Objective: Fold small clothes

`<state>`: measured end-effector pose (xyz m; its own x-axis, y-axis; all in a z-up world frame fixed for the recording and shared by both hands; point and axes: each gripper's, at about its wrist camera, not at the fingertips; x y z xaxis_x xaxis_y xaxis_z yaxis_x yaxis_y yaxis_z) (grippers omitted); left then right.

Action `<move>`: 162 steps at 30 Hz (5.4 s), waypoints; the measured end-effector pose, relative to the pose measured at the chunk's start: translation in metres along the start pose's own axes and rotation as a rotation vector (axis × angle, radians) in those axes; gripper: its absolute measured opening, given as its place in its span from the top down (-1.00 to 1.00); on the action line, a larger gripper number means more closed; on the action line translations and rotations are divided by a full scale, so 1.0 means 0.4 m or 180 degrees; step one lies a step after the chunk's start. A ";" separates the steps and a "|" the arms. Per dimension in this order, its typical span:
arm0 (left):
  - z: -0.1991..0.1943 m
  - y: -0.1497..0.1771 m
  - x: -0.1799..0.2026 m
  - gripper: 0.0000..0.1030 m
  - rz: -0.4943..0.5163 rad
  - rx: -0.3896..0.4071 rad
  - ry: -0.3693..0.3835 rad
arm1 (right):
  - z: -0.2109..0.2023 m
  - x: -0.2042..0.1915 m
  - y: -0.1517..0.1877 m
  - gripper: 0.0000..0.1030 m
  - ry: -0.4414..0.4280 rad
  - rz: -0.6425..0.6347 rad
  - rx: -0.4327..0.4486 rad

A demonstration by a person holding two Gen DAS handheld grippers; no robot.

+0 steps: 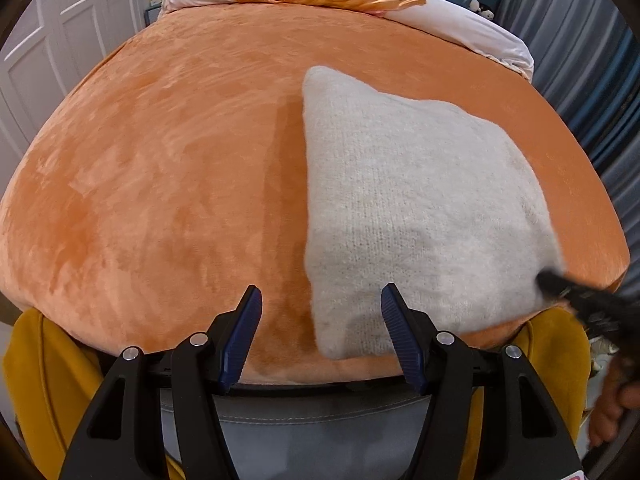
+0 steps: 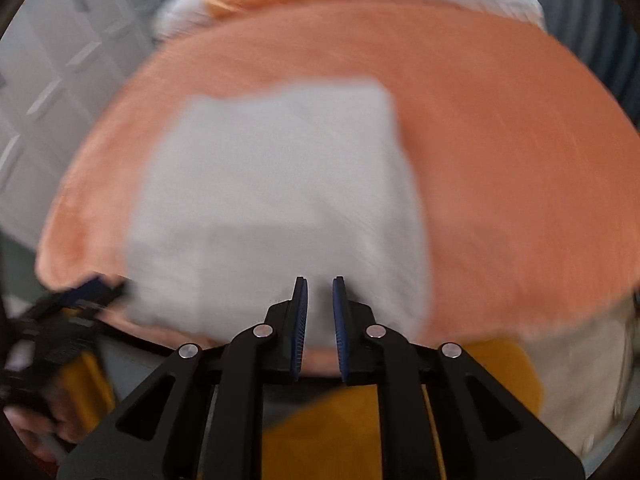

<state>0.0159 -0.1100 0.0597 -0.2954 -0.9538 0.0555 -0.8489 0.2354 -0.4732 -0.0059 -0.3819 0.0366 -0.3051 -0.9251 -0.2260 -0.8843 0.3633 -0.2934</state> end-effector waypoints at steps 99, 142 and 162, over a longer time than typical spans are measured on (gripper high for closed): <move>0.244 -0.199 0.034 -0.90 -0.0302 0.0031 0.0320 | 0.228 0.047 -0.187 -0.44 -0.1821 0.0482 0.0211; -0.409 -0.253 -0.217 0.01 -0.0015 0.1404 0.1483 | -0.428 -0.263 -0.119 0.39 -0.2408 -0.0162 0.1594; -0.084 -0.059 -0.406 -0.20 -0.0271 0.0539 0.0119 | 0.034 -0.422 -0.033 0.44 -0.0530 -0.0191 0.0625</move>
<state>0.0690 0.0456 0.0915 -0.2443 -0.9606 0.1327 -0.7866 0.1162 -0.6064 0.0619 -0.2288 0.0660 -0.1774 -0.9207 -0.3477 -0.8085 0.3378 -0.4820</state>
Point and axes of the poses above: each gripper's, at about its wrist camera, not at the fingertips, and z roughly the way its jaws point, x to its right, y to its underside, and after that the axes turned 9 degrees about z, right-handed
